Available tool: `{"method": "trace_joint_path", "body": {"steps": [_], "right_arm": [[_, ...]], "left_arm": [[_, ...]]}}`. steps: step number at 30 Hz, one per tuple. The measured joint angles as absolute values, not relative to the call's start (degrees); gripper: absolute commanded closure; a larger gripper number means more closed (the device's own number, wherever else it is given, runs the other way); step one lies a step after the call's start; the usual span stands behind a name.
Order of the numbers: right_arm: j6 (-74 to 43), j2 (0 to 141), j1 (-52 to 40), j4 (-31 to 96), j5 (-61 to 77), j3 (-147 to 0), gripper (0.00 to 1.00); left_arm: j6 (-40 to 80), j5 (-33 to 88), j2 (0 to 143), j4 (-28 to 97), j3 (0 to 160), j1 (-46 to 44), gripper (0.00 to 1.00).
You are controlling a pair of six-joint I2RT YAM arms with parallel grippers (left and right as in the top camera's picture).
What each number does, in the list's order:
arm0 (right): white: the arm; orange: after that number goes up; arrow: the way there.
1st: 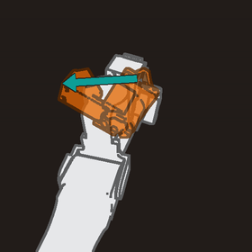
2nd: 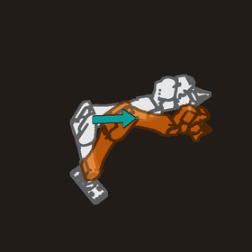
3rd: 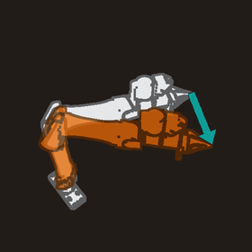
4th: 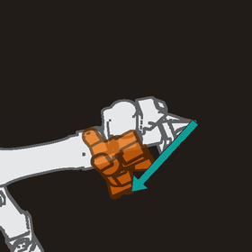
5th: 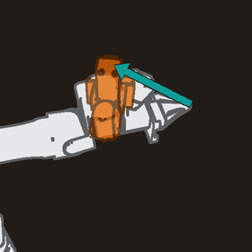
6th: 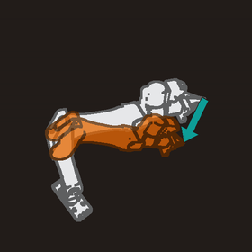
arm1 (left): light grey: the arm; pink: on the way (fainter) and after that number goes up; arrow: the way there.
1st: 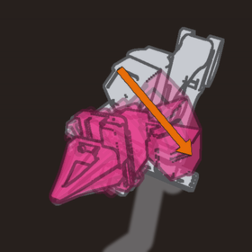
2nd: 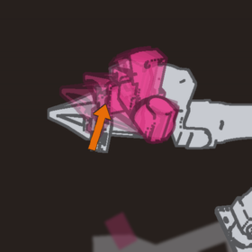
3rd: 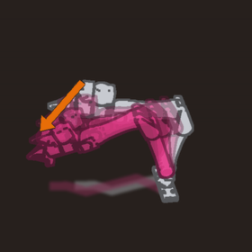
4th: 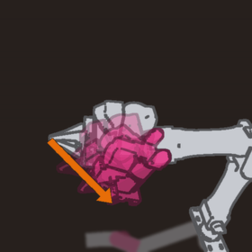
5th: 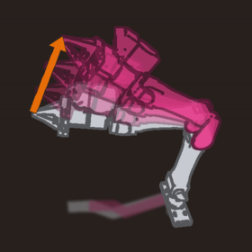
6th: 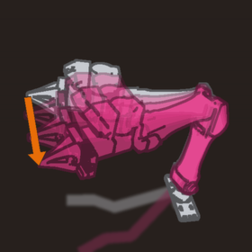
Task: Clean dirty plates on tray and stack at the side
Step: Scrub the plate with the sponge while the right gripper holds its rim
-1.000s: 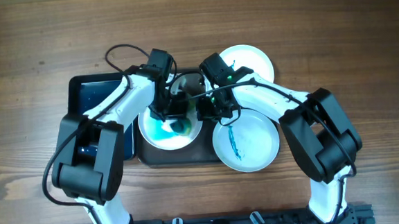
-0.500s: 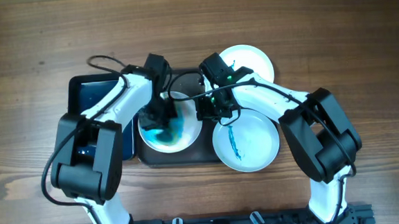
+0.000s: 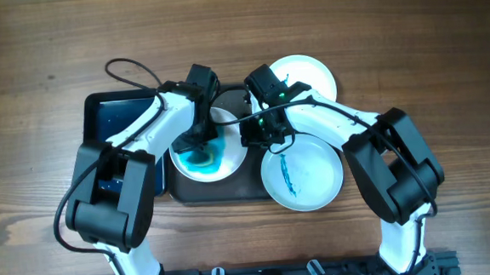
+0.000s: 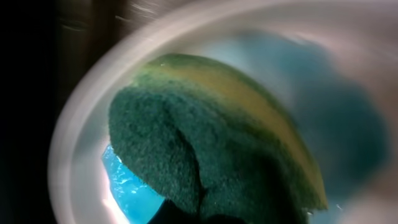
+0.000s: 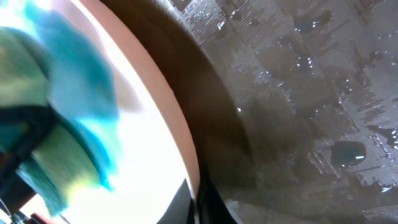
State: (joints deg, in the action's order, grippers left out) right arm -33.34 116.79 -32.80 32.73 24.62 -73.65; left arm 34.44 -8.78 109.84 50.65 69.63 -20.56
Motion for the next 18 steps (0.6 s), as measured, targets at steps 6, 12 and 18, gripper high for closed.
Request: {"method": "trace_joint_path", "body": {"steps": [6, 12, 18], "right_arm": [[-33.17, 116.79, -32.80, 32.77, 24.64, -73.65, 0.96], [-33.17, 116.79, -32.67, 33.01, 24.60, -73.65, 0.96], [-33.34, 116.79, -32.51, 32.77, 24.40, -73.65, 0.96]], "left_arm": [[36.75, -6.26, 109.84, 56.07, 69.60, -20.91, 0.96], [27.90, 8.40, 109.84, 51.40, 69.60, -22.76, 0.96], [28.97, 7.79, 109.84, 46.68, 69.60, -23.27, 0.96]]}}
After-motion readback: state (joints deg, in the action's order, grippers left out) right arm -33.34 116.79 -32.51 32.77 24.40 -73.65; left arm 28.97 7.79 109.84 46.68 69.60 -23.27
